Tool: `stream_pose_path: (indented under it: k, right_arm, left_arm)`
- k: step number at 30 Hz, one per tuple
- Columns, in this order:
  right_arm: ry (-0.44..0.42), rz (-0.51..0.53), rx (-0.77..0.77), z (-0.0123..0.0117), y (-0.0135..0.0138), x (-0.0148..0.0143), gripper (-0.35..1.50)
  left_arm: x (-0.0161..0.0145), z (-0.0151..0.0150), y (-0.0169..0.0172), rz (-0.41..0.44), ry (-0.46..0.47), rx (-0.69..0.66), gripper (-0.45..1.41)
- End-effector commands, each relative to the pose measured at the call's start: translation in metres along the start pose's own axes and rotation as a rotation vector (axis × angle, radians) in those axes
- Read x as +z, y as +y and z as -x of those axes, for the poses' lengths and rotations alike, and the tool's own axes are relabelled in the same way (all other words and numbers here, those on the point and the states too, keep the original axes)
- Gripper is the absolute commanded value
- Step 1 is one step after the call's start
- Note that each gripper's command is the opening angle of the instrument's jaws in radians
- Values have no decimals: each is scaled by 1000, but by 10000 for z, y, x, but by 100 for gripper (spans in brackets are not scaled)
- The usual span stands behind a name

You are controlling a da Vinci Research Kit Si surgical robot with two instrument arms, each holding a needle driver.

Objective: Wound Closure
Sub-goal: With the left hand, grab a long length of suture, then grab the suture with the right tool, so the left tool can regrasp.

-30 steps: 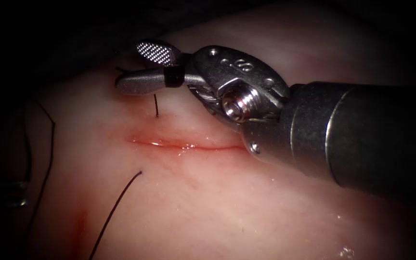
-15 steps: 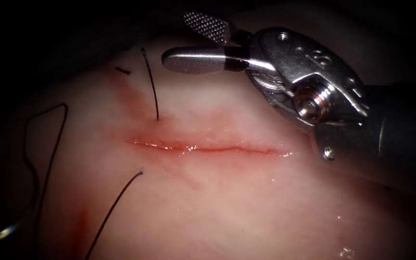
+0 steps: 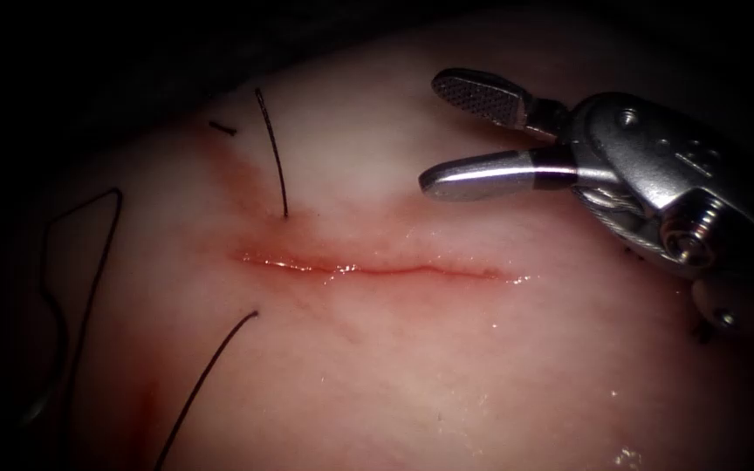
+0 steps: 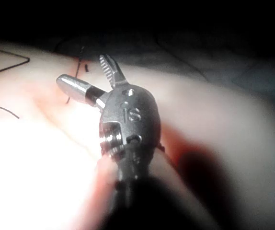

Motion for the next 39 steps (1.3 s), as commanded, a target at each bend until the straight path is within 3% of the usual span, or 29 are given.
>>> stream_pose_path:
  k: [1, 5, 10, 17, 31, 32, 33, 34, 36, 39]
  right_arm:
    - [5, -9, -9, -3, -2, 7, 110]
    - [8, -22, -24, -1, -10, 1, 106]
    - [12, -21, -35, 8, -13, 4, 103]
    - [13, -20, -44, 16, -13, 5, 101]
    - [16, -24, -51, 22, -16, 4, 96]
    - [16, -24, -53, 23, -17, 5, 94]
    - [16, -24, -53, 23, -17, 5, 94]
    - [17, -26, -55, 24, -19, 4, 84]
    - [16, -29, -58, 26, -23, 4, 74]
    - [-4, -39, -83, 30, -32, 8, 101]
  left_arm:
    - [14, -2, -8, 2, -4, 48, 42]
    - [47, -9, -12, 44, -8, 155, 36]
    - [101, -10, -32, 155, 76, 347, 5]
    - [129, -7, -42, 182, 134, 392, 5]
    - [132, -4, -37, 199, 105, 418, 2]
    - [132, -4, -36, 206, 100, 420, -21]
    - [132, -4, -36, 206, 100, 420, -21]
    - [132, -4, -37, 211, 98, 431, -45]
    - [132, -5, -40, 220, 96, 436, -45]
    - [132, -5, -48, 236, 94, 438, -45]
